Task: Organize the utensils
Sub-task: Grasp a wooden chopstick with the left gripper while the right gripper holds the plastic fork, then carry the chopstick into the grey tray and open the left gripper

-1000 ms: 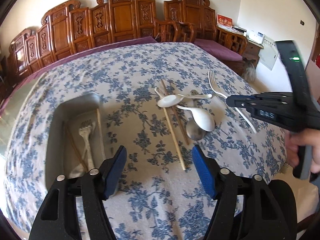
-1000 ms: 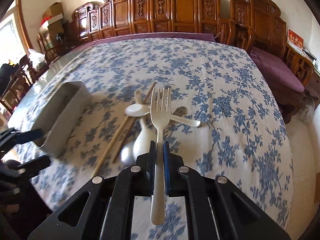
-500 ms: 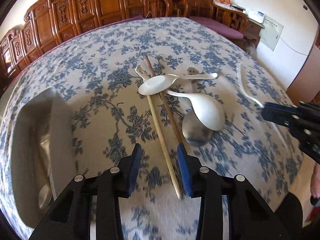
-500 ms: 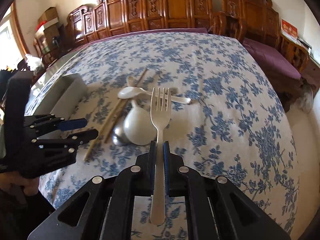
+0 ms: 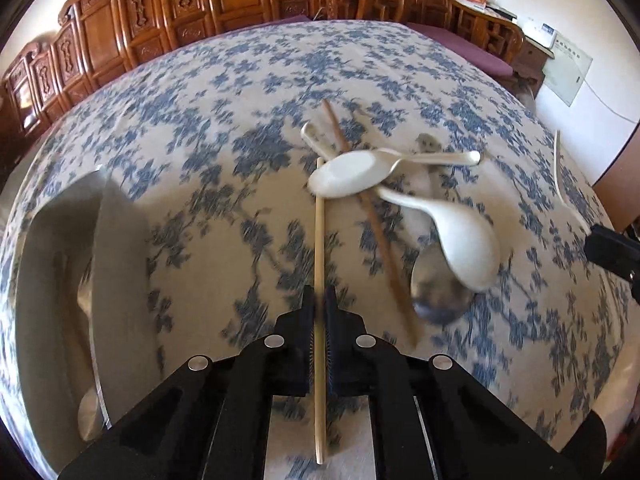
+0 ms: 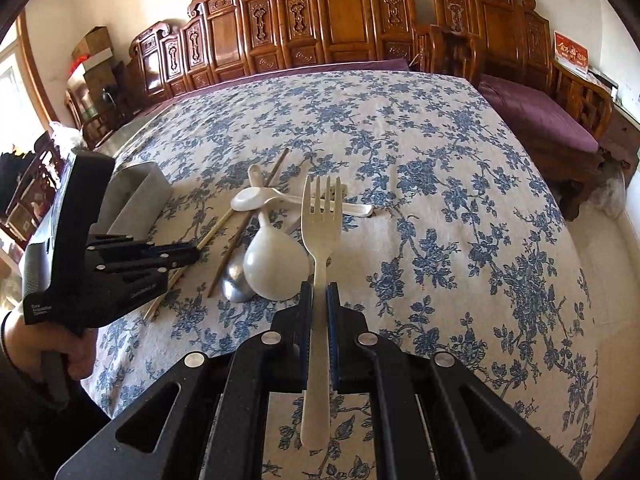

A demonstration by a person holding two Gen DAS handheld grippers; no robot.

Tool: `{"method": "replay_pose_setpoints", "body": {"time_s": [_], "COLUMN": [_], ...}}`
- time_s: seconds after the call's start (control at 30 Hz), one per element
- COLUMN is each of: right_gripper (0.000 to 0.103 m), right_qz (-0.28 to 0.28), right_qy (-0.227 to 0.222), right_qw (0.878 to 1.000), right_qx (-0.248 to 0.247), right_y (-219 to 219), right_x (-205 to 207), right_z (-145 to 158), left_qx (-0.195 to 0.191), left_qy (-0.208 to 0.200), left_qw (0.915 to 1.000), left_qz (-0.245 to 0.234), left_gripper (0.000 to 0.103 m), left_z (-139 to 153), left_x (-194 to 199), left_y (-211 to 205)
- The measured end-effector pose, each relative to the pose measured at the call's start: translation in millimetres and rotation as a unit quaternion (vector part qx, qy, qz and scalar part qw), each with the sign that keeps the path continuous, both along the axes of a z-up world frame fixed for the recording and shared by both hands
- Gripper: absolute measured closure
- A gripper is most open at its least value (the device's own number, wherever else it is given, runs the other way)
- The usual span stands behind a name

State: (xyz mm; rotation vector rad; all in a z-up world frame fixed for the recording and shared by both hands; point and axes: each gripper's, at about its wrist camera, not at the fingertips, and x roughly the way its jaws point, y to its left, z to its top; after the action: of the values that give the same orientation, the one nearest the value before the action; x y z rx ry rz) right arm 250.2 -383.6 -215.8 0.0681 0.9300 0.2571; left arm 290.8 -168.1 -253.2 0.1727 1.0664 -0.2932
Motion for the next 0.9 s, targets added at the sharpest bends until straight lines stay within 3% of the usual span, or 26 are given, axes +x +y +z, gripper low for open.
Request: {"method": "replay_pose_setpoints", "body": {"time_s": [0.5, 0.9], "right_gripper": [0.094, 0.094], "right_qz": [0.037, 0.066], "right_qy": [-0.023, -0.038], "right_qw": [0.999, 0.997], "right_qx": [-0.004, 0.001], "right_y": [36, 65], "right_x": [-13, -26], "right_z": [22, 39], "left_qx": [-0.018, -0.039], "left_qy": [-0.026, -0.060], "left_qw": [0.9995, 0.9972], "left_qz": [0.007, 0.019], "left_gripper": [0.099, 0.099], "left_z": [48, 88], "left_x": [-57, -70], "left_y": [45, 74]}}
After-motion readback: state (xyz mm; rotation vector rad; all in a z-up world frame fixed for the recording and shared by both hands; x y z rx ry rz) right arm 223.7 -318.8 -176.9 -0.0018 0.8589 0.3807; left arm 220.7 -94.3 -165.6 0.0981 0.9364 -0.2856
